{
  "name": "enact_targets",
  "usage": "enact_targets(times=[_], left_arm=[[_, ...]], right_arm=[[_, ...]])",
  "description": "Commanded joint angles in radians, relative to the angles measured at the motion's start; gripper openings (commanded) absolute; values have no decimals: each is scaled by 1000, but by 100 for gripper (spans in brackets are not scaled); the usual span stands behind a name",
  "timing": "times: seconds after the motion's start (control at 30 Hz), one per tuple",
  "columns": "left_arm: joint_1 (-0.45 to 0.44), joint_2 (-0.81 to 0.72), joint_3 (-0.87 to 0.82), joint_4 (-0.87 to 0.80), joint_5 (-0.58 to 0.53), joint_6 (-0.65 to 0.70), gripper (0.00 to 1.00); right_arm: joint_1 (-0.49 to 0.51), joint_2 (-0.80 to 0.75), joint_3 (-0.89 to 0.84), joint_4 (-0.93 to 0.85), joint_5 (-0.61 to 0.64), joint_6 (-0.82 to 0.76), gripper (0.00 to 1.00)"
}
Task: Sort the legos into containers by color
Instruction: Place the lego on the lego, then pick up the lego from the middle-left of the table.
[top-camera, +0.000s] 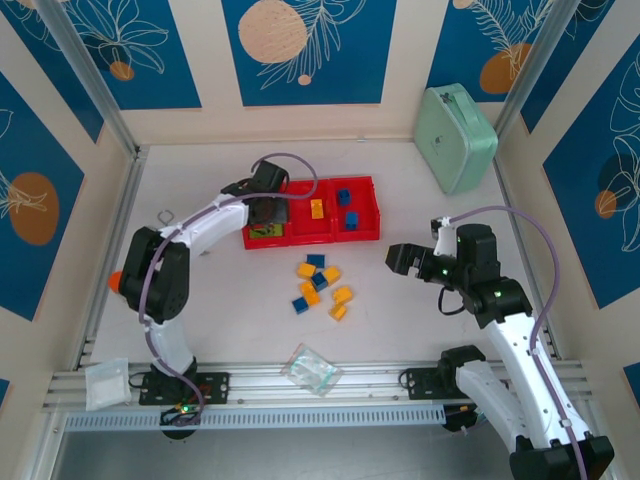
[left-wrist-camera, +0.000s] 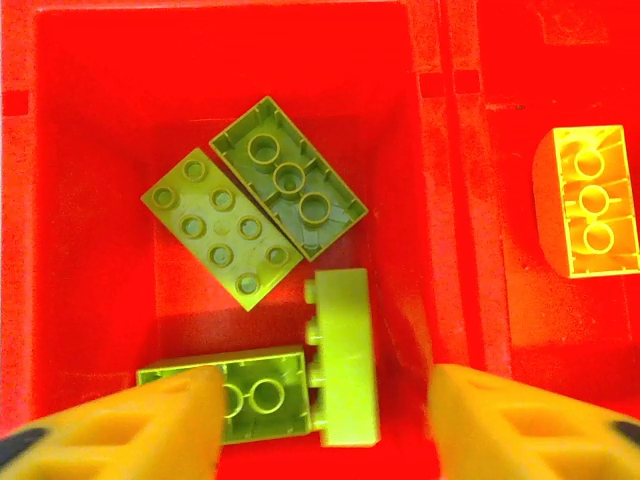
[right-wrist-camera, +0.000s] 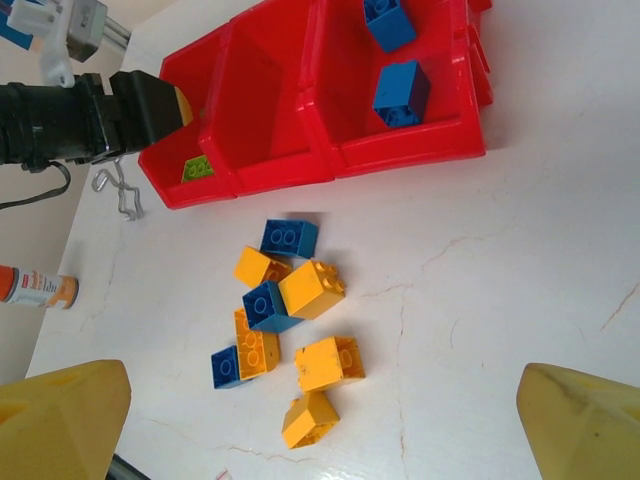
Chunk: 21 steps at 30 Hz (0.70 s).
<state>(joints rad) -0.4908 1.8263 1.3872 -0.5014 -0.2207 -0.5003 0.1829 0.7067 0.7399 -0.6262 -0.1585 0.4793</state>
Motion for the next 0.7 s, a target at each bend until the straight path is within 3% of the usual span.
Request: enact_targets(times=[0.0,0.23,0.4,0.53,0.67], left_arm=[[8,-115,-60,25,10,-15,67],[-18,-405,-338,127,116,-71,83],[-134,-551,-490,113,107,-146,86],[-252,-551,-523,88,87,-249,86],[-370,-447,-445,58,32,-307,83]], right_arm=[[-3,-4,7,-43,11,5,99],[-7,3,27,-85,-11,5,99],[-7,11,35,-106,-102,-9,99],[-8,21,-1,-81,-159,-2,99],[-5,59,-2,-86,-183,-11,100]])
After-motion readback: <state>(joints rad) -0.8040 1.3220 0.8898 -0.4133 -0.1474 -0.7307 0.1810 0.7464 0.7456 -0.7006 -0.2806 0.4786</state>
